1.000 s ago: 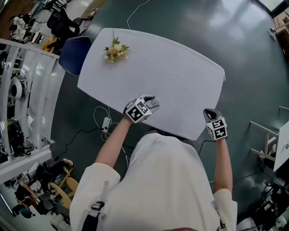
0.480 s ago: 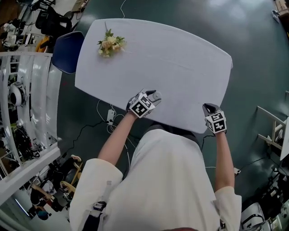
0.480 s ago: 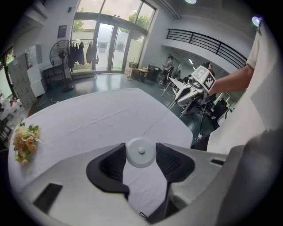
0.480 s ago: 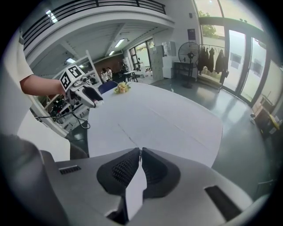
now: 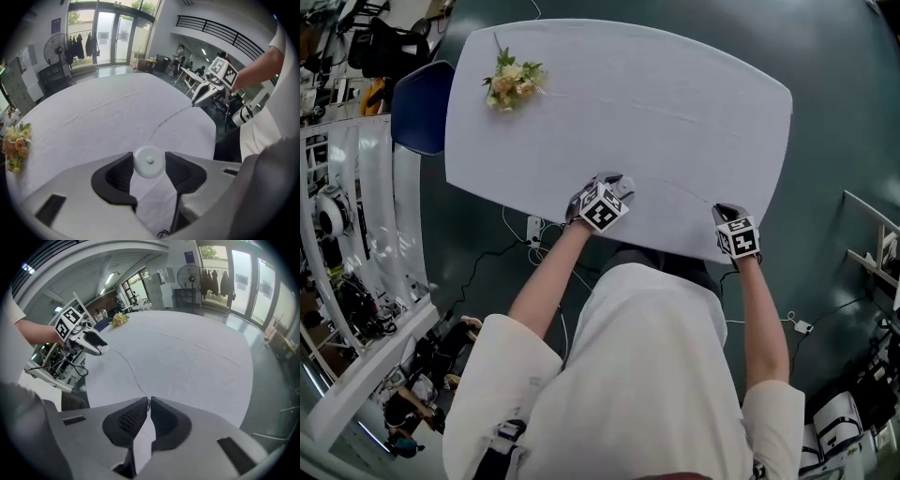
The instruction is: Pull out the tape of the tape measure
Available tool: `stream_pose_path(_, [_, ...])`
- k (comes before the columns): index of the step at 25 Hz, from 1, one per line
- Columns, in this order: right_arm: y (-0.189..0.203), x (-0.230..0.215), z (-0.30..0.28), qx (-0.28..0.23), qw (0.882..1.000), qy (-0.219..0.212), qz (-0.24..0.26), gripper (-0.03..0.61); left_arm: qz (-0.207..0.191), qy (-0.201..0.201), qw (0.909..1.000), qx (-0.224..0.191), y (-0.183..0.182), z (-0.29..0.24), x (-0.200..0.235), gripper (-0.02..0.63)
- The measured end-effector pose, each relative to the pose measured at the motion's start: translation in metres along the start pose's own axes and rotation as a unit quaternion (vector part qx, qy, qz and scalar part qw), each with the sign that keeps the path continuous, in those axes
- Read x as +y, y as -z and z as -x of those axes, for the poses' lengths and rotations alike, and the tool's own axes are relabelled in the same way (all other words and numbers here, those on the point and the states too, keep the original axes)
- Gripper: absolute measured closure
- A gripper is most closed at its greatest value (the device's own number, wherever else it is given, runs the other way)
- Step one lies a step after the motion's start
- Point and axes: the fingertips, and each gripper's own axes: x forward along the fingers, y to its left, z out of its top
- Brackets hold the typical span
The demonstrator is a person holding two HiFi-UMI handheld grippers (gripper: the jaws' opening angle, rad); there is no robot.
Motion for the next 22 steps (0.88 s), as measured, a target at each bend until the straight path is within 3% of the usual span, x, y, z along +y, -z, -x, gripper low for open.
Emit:
stream_pose_path(7, [0.020,0.002,-0.038,0.046,0.999,0.016,-0.013,0.535,-0.021,-0.014,0.9994,0.025,0.022,-0.033,0.002,0.396])
stream_pose_path(13, [0.026,-0.001,-0.048,0.051,0.998,0.037,-0.020,0.531,0.008,-0.034,0.9993,0.014,0.034,-0.046,0.002,0.393])
stream_pose_path(16, [0.026,-0.002,-0.046,0.048,0.997,0.047,-0.022,0.419,0.016,-0.035,0.9993,0.001,0.034,-0.046,0.001,0.353])
stream_pose_path(22, [0.019,0.008,-0.032,0.033,0.998,0.051,-0.015,0.419,0.019,-0.035,0.9990,-0.018,0.031,-0.035,0.000,0.351])
